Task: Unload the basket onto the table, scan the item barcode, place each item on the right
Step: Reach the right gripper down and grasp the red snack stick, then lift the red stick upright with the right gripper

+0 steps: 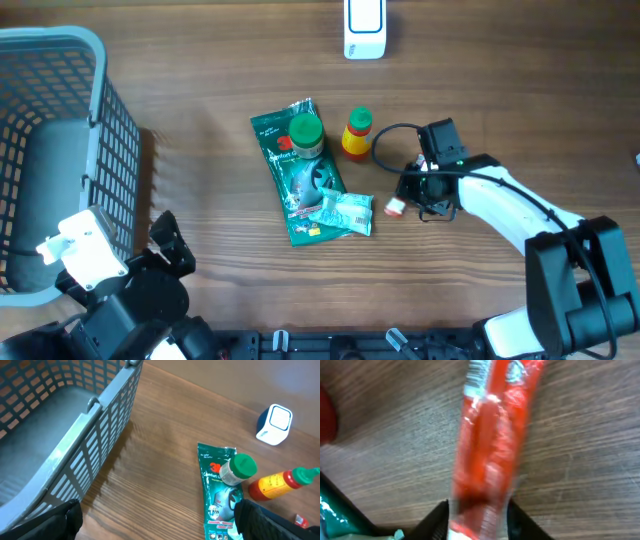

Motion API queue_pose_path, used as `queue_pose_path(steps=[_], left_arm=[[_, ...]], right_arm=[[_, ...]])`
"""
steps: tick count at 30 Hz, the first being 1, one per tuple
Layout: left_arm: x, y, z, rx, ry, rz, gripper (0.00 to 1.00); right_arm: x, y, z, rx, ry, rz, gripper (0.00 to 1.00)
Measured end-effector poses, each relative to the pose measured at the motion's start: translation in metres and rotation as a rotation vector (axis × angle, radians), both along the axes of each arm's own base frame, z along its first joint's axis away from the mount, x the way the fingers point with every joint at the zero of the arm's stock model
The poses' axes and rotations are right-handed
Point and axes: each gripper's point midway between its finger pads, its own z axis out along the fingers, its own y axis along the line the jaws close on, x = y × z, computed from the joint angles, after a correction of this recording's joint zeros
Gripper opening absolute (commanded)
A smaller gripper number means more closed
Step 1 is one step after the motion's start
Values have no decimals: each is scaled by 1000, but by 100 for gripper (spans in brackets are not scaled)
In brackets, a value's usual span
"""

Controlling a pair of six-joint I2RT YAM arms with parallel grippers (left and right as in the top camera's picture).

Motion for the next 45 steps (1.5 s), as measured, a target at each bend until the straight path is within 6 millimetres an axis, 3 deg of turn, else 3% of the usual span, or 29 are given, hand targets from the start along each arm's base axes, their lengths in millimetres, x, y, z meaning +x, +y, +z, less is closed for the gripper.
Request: queue_pose_path(steps=[8,11,13,18,20,27,29,36,40,45], left_arm=[[0,0,0,0,0,0,100],[0,0,0,-1,0,0,100],[0,0,0,0,0,0,100],[0,0,0,0,0,0,100],[0,0,0,-1,0,0,100],[0,0,0,0,0,0,100],[0,0,0,-1,0,0,100],[0,0,0,0,0,0,100],[0,0,0,0,0,0,100],[0,0,0,0,0,0,100]], right_arm=[[-4,1,-2,20,9,8,4],[-22,0,3,11,91,35,4],[-28,-1,18,7,107,51,4],[-13,3,87,48,-83,87,5],[-17,2,101,53,-111,90,4],[-36,-3,99,37,-47,92,4],[-49,-7,99,27,-3,90,4],[-67,-12,132,40,-89,114,5],[-68,-10,150,31,-208,255,5],[-57,27,180,137,-460,617,5]])
